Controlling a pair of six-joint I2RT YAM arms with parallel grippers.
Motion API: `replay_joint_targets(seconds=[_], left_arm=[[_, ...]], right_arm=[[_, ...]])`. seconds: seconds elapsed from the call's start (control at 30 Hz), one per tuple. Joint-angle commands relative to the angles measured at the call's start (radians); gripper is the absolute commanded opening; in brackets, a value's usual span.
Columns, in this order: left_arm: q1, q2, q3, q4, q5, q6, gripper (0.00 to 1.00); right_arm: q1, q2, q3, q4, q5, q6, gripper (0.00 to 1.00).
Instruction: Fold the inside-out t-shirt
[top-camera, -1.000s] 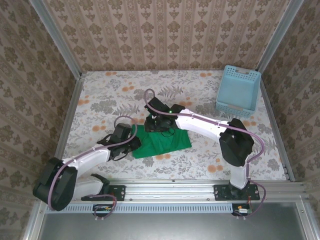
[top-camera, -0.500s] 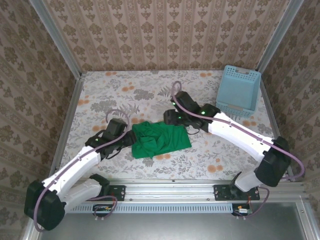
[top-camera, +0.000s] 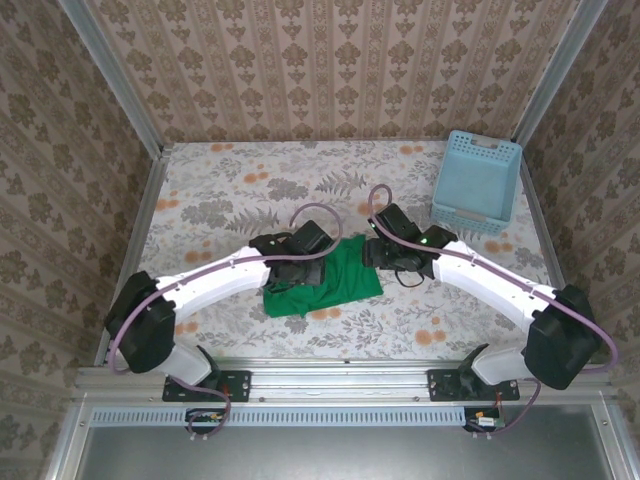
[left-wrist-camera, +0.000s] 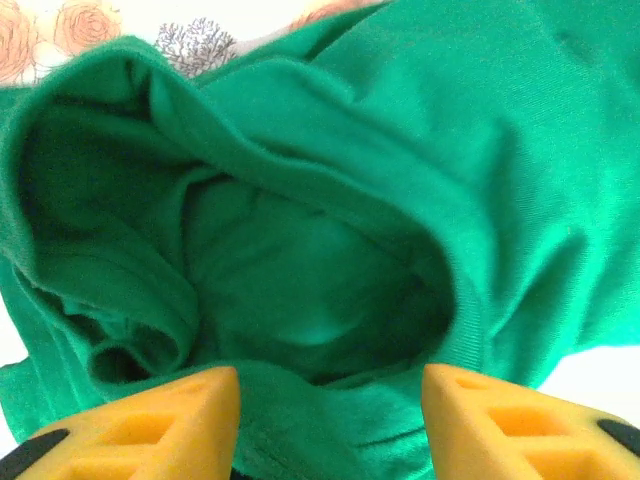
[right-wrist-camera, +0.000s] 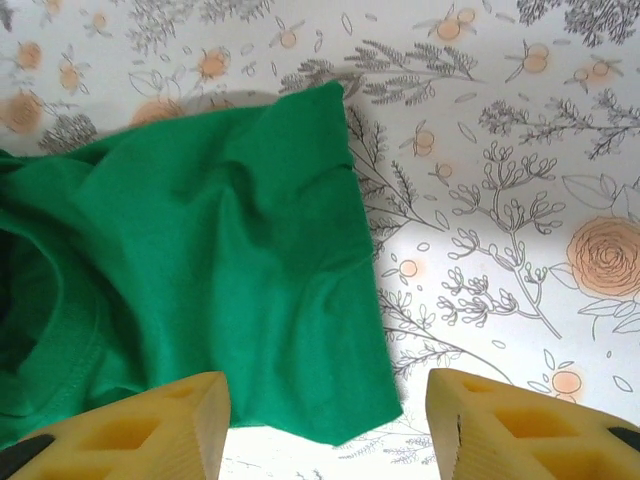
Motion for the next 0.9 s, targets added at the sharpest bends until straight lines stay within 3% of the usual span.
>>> replay_joint_targets(seconds=[0.0, 0.13, 0.27, 0.43, 0.6, 0.77, 0.87], left_arm=[[-0.007, 0.004, 0.014, -0.081, -0.036, -0.008, 0.40], [-0.004, -0.036, -0.033, -0.074, -0.031, -0.020, 0.15], [-0.004, -0.165, -0.145, -0.026, -0.076, -0.048, 0.00], [0.015, -0.432, -0.336, -0.005, -0.162, -0.132, 0.00], [0.049, -0.601, -0.512, 0.015, -0.134, -0.219, 0.01], [0.090, -0.621, -0.622, 0.029, -0.084, -0.307, 0.14], [0.149, -0.627, -0.625, 0.011, -0.055, -0.279, 0.30]], right_arm=[[-0.010, -0.017, -0.015, 0.015, 0.026, 0.006, 0.56], [-0.016, 0.007, -0.011, 0.032, 0.018, -0.001, 0.56], [-0.013, 0.070, 0.008, 0.061, -0.037, -0.022, 0.56], [0.007, 0.168, 0.066, 0.111, -0.068, -0.051, 0.56], [0.035, 0.266, 0.127, 0.128, -0.073, -0.077, 0.56], [0.044, 0.340, 0.146, 0.113, -0.038, -0.055, 0.55], [0.044, 0.351, 0.137, 0.107, -0.027, -0.057, 0.54]])
